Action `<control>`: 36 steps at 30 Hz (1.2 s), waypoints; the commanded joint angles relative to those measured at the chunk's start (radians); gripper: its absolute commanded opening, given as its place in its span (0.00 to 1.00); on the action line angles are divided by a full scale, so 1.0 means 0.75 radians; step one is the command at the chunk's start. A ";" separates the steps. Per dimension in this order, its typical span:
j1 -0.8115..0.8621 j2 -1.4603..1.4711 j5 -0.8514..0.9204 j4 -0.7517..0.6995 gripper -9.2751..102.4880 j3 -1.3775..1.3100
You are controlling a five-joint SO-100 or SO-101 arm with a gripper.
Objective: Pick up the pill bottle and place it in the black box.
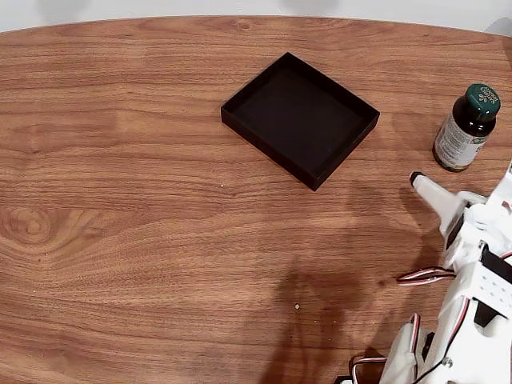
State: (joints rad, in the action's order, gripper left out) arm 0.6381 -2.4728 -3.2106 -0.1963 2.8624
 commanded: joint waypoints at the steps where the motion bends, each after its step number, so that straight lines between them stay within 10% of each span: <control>1: 0.010 0.010 0.004 0.131 0.56 -0.096; 36: -0.125 0.628 0.033 0.941 0.56 -0.211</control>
State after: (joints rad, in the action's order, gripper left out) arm 0.5492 -2.0126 -3.1815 0.4633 2.7872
